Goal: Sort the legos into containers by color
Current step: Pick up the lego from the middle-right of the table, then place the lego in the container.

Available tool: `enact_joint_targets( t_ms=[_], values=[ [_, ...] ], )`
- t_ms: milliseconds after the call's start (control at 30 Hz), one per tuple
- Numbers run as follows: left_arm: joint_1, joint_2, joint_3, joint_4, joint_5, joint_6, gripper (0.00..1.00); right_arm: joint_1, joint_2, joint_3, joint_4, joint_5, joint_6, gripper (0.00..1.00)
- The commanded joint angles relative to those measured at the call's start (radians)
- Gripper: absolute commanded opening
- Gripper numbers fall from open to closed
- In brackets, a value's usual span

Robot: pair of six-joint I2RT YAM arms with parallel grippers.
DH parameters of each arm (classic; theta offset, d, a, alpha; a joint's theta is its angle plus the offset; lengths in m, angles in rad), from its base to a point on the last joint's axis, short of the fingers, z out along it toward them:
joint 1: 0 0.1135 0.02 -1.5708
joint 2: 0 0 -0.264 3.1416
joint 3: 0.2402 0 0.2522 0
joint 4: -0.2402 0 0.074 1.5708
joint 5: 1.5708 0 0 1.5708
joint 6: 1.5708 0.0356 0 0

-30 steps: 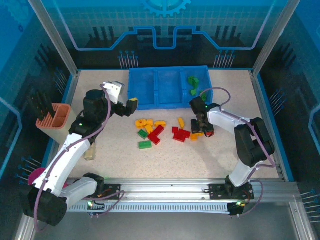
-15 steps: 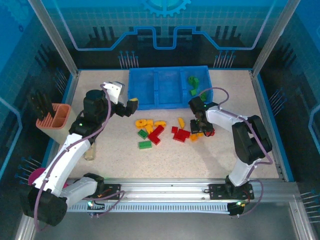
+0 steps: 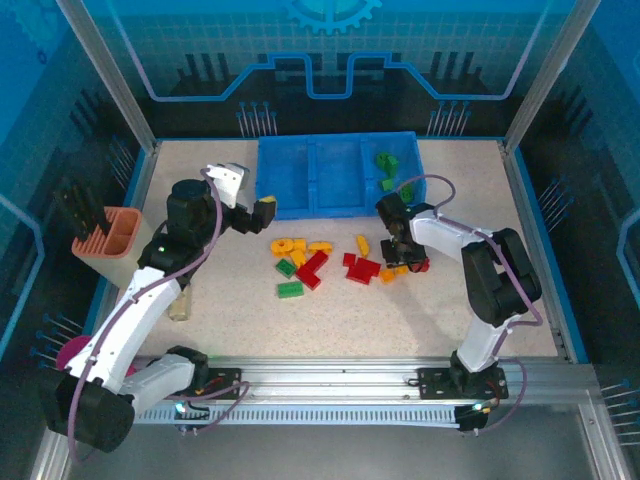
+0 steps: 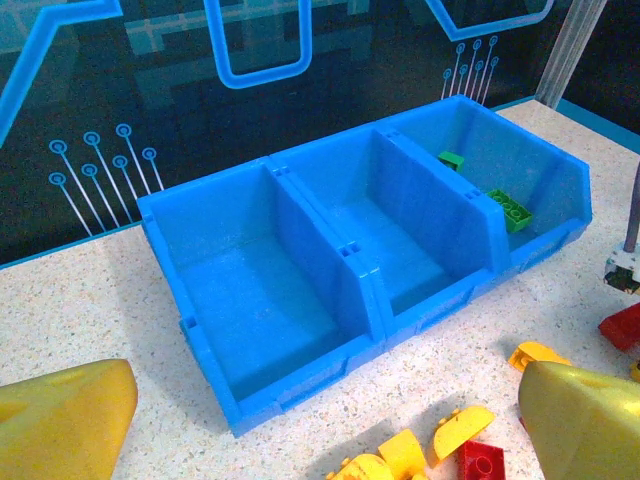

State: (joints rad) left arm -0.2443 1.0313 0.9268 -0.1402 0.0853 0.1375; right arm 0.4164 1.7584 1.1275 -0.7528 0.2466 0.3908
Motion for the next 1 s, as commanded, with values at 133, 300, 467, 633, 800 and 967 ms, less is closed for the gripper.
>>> enact_joint_targets(
  t_ms=[133,300,467,633,800,967],
  values=[
    [-0.003,0.025,0.071,-0.073,0.009,-0.010,0.99,0.099,-0.080,0.269,-0.089,0.002,-0.145,0.30],
    [-0.003,0.046,0.120,-0.148,0.013,-0.019,0.99,0.115,0.035,0.475,0.019,0.022,-0.268,0.31],
    [-0.003,0.072,0.150,-0.226,-0.037,-0.070,0.99,0.113,0.205,0.681,0.112,0.021,-0.341,0.31],
    [-0.006,0.104,0.096,-0.236,-0.056,-0.145,0.97,0.099,0.370,0.825,0.215,-0.050,-0.369,0.32],
    [-0.016,0.119,0.058,-0.233,-0.067,-0.200,0.97,0.098,0.545,1.020,0.182,-0.059,-0.391,0.32],
    [-0.020,0.133,0.022,-0.219,-0.048,-0.254,0.96,0.090,0.640,1.091,0.163,-0.061,-0.383,0.34]
  ],
)
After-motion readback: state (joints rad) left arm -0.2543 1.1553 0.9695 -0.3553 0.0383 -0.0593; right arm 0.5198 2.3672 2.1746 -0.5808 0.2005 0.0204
